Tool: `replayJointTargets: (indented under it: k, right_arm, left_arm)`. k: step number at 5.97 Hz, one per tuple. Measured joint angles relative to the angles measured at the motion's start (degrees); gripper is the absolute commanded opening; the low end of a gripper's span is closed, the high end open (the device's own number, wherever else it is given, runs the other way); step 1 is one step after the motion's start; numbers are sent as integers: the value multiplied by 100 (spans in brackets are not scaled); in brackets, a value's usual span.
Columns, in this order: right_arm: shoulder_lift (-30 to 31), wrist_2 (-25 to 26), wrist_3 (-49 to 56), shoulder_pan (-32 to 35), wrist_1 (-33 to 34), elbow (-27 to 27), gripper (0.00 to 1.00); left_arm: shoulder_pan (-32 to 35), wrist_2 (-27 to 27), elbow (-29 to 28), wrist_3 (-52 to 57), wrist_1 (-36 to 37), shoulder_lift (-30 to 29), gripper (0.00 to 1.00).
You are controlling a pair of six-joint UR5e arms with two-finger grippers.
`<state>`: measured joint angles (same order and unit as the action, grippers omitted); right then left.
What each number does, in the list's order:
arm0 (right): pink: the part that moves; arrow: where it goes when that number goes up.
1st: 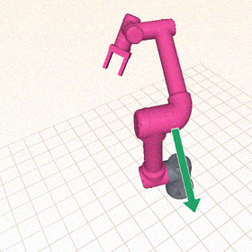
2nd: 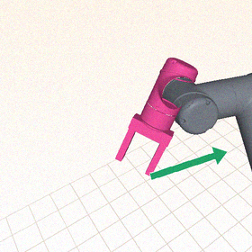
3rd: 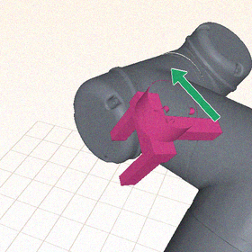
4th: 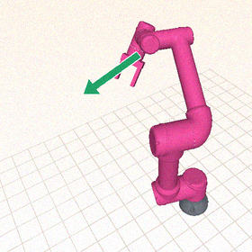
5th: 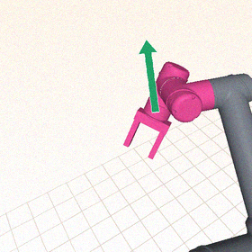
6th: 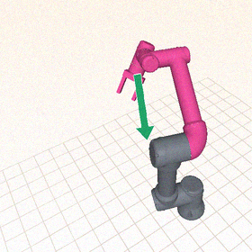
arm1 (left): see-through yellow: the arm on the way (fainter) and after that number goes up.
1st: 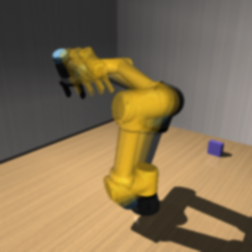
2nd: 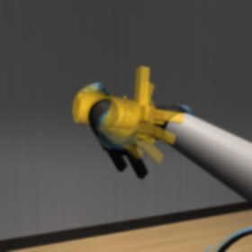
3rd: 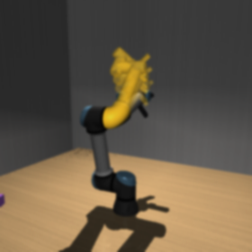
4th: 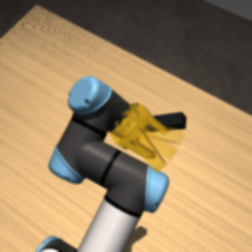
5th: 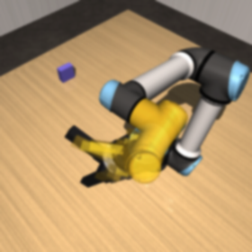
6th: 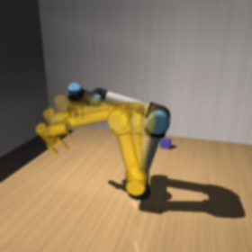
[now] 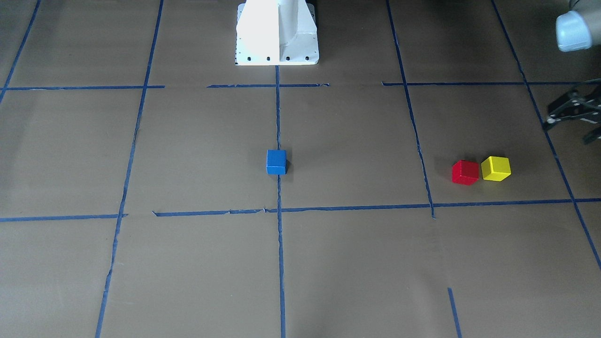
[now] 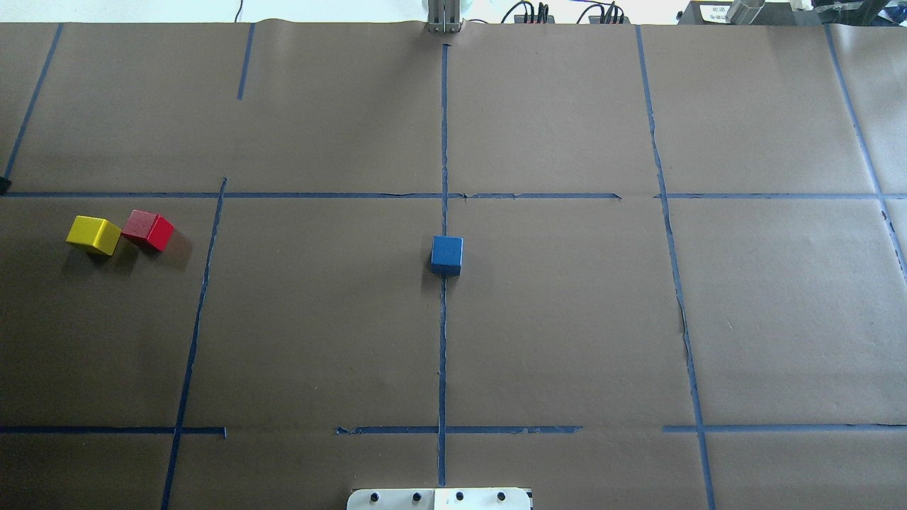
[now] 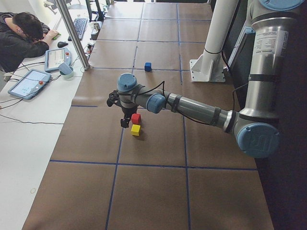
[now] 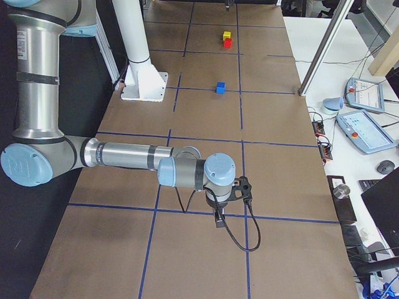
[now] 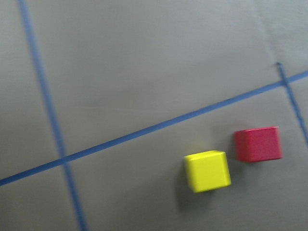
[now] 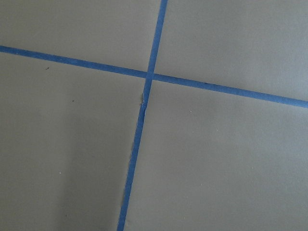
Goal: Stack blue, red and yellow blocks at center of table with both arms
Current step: 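Reach the left gripper to the red cube and grasp it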
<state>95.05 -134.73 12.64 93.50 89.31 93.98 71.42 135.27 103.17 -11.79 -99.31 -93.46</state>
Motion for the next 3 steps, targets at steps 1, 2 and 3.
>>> replayJointTargets:
  k: [1, 2, 3]
  right_arm:
    - [1, 3, -12, 2, -1, -9, 100]
    - [0, 3, -15, 2, -1, -15, 100]
    - [0, 6, -16, 0, 1, -22, 100]
  left_arm:
    - [-400, -190, -45, -619, -133, -178, 100]
    - [-729, -434, -235, -1229, -502, -336, 100]
    - [-930, -531, -643, -1610, -1027, -496, 100]
